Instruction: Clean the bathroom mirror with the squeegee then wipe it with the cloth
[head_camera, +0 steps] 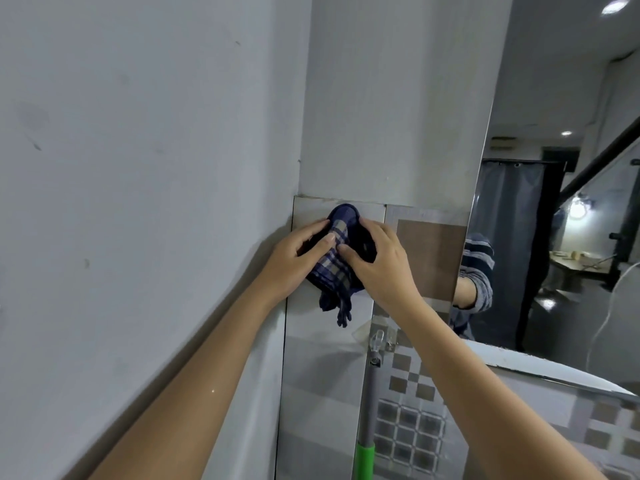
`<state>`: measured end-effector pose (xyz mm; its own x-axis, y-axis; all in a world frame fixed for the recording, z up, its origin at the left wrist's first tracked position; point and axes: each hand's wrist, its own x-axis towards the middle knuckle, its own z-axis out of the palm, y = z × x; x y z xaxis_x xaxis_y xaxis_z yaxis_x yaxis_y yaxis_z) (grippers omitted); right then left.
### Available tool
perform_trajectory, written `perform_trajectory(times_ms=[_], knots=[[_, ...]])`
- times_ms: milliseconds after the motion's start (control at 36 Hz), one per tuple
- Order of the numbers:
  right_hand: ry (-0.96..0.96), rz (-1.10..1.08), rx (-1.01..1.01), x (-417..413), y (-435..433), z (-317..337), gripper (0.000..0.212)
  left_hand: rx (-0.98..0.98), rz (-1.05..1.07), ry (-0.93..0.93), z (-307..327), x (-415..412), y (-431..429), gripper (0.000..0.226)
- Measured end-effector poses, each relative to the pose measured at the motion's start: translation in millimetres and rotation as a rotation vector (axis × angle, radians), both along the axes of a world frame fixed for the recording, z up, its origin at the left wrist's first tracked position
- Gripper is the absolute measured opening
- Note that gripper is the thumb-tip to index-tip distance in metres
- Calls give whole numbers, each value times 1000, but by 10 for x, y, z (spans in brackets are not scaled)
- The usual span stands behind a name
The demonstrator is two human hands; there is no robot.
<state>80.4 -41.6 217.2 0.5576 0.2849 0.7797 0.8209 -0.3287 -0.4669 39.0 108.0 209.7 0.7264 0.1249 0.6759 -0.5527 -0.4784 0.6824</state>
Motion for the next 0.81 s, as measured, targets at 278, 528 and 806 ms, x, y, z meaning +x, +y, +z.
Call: perform_trajectory(times_ms=[278, 528, 806], knots=[[-106, -7, 65, 203, 66, -151, 42, 125, 56, -133, -105, 166, -10, 35], [-170, -22, 59, 261, 133, -252, 42, 236, 131, -164, -146, 233, -33, 35], [-94, -142, -106, 59, 88, -258, 47, 349, 283, -54, -33, 61, -143, 37]])
